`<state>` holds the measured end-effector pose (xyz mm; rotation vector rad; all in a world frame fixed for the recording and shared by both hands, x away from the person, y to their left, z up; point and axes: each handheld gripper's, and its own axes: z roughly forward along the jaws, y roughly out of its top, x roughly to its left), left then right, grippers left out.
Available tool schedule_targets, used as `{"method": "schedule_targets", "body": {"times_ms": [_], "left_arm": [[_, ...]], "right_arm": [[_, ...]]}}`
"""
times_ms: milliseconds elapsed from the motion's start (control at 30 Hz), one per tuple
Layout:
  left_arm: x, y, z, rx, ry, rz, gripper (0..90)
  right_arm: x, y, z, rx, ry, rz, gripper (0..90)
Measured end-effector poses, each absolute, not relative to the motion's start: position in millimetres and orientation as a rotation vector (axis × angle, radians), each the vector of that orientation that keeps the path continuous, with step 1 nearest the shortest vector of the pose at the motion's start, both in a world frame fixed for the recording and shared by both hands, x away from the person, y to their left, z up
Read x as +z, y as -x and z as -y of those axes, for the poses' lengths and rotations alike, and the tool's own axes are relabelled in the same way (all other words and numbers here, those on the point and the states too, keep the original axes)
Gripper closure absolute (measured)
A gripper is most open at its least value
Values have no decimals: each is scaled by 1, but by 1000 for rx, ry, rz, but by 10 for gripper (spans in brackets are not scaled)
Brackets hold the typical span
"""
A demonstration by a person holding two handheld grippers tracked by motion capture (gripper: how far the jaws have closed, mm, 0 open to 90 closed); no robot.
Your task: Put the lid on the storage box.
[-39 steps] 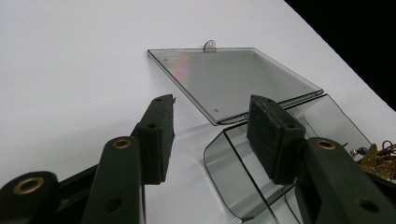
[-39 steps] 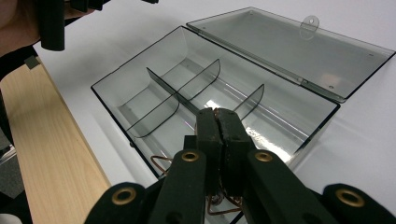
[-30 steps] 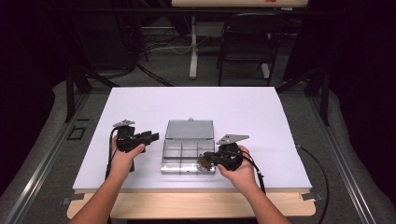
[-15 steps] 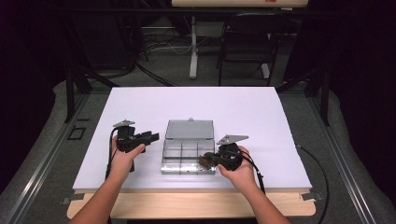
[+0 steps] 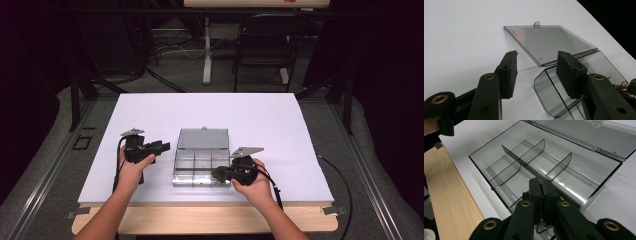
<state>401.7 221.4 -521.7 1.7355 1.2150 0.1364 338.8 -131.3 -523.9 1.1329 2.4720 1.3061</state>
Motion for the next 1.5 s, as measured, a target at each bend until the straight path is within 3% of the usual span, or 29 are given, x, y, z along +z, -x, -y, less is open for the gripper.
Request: {"method": "schedule_targets", "body": {"times_ms": [1000,1500], "left_arm": [[-521,-403,-221,135,-1736,-1213,512],[-522,-402,-221,139,-1734,-1215,513]], "right_arm": [[-538,-337,127,1235,-1136,-2506,877],[-534,-337,130,1270,-1131,-2474,787]]}}
